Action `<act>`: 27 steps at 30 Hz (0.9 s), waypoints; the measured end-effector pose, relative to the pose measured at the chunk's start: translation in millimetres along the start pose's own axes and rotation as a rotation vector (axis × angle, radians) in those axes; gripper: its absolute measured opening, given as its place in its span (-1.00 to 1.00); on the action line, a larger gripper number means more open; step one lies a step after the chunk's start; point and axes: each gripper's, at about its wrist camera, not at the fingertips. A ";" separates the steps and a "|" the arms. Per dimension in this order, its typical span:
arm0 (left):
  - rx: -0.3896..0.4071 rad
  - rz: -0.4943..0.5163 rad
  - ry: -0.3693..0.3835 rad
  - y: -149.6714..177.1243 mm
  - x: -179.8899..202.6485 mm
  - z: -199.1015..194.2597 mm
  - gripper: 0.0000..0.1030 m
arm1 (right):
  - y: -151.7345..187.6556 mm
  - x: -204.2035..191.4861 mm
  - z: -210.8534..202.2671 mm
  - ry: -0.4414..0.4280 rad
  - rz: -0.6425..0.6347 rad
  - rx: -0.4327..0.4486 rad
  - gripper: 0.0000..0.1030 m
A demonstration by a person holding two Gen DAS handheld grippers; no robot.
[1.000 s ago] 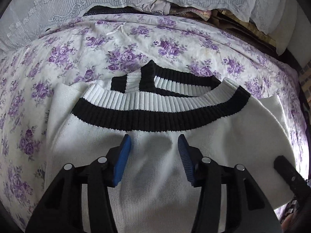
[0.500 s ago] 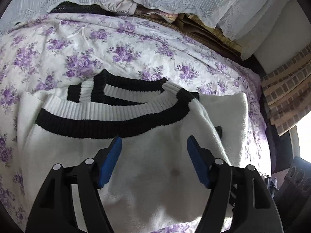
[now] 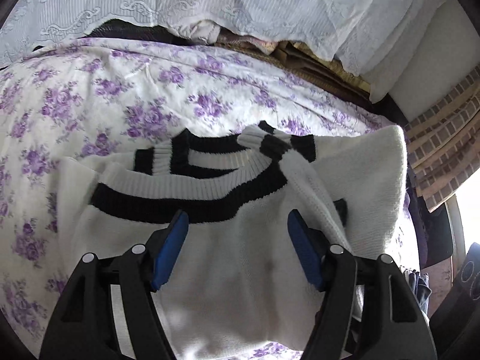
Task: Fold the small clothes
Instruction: 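Lift the sweater edge with the right gripper and fold it over the body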
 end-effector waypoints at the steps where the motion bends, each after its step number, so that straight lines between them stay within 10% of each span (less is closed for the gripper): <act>1: 0.004 -0.011 0.003 -0.2 -4.6 -3.8 0.28 | -1.5 -5.2 1.4 -0.003 -0.005 -0.001 -0.59; 27: 0.085 -0.282 -0.145 63.0 -162.9 -58.8 0.21 | 10.6 -122.8 109.5 -0.047 -0.143 -0.204 -0.57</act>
Point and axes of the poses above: each gripper's, at about its wrist camera, not at the fingertips, and z roughly the way its jaws point, x to its right, y to its underside, and after that the axes turned 14 degrees about -x, right-handed
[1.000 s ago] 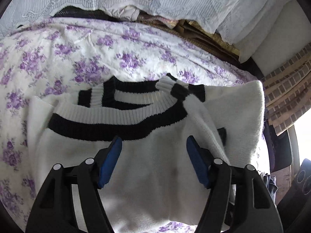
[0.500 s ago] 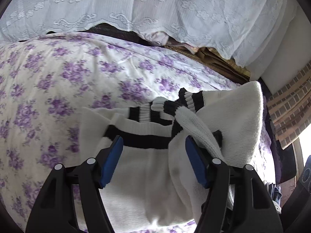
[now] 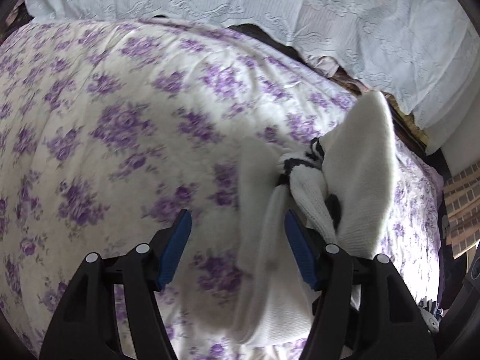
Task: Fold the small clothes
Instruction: 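Lift the sweater edge with the right gripper and fold it over the body, then position both grippers at the sides of the folded white sweater bundle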
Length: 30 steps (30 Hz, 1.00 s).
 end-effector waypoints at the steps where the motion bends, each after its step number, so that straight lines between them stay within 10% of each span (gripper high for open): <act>1: -0.007 -0.005 -0.011 2.4 -5.9 2.4 0.21 | 0.2 -0.1 6.2 0.003 0.002 -0.014 -0.55; 12: -0.026 -0.068 -0.059 34.3 -46.7 2.1 0.27 | 10.2 7.3 44.5 0.013 0.004 -0.137 -0.38; 21: 0.043 0.048 -0.024 54.3 -4.3 -30.1 0.48 | 26.5 21.8 -37.9 0.028 -0.058 0.013 -0.36; 30: -0.097 0.125 -0.089 79.1 30.1 23.8 0.53 | 58.0 77.4 -33.8 0.056 0.063 -0.049 -0.26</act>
Point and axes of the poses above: each gripper's, at about its wrist camera, not at the fingertips, and z roughly the way its jaws point, x to its right, y to its underside, and after that the axes turned 14 degrees about -x, right-handed
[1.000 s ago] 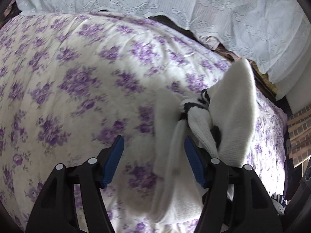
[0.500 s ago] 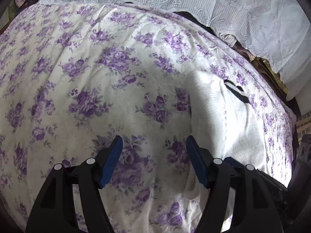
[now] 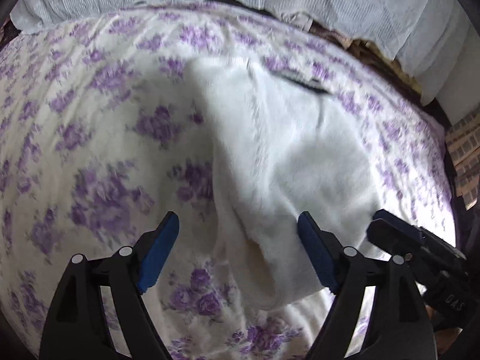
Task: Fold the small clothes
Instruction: 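Position both grippers at the sides of the folded white sweater bundle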
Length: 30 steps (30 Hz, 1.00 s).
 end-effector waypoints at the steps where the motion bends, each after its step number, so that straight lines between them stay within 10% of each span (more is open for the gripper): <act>1: -0.026 0.002 -0.030 2.3 0.2 11.5 0.60 | 2.3 5.4 7.6 0.005 0.008 -0.024 -0.26; 7: -0.038 0.000 -0.098 2.7 -0.6 34.8 0.92 | 7.3 22.1 30.1 0.004 0.011 -0.041 -0.29; 30: 0.056 0.011 -0.172 -27.5 8.0 -5.2 0.92 | -34.3 8.9 -14.6 -0.021 -0.002 0.077 -0.14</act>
Point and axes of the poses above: each gripper's, at about its wrist camera, not at the fingertips, and z roughly the way its jaws point, x to its right, y to its underside, and after that the axes turned 14 degrees about -x, right-handed
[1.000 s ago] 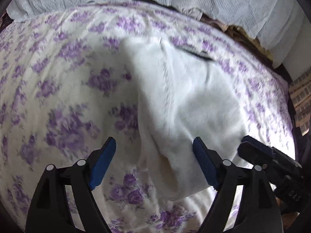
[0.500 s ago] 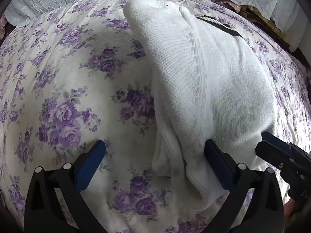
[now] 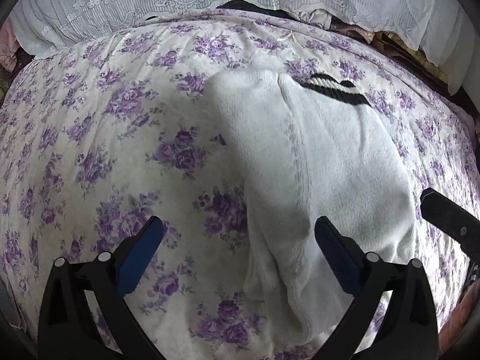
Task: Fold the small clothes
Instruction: 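Position both grippers at the sides of the folded white sweater bundle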
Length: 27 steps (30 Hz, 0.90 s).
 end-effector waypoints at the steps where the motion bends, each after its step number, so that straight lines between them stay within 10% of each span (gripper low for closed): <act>1: 0.007 0.001 -0.003 -4.0 0.2 -1.5 0.92 | -7.4 -0.8 -0.8 0.003 -0.004 0.010 -0.14; 27: -0.012 0.013 0.032 -36.7 13.0 32.1 0.92 | -43.5 12.5 60.9 0.019 0.002 -0.016 -0.08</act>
Point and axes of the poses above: each gripper's, at about its wrist camera, not at the fingertips, and z roughly the way its jaws point, x to its right, y to its underside, and after that the axes turned 14 degrees about -x, right-handed
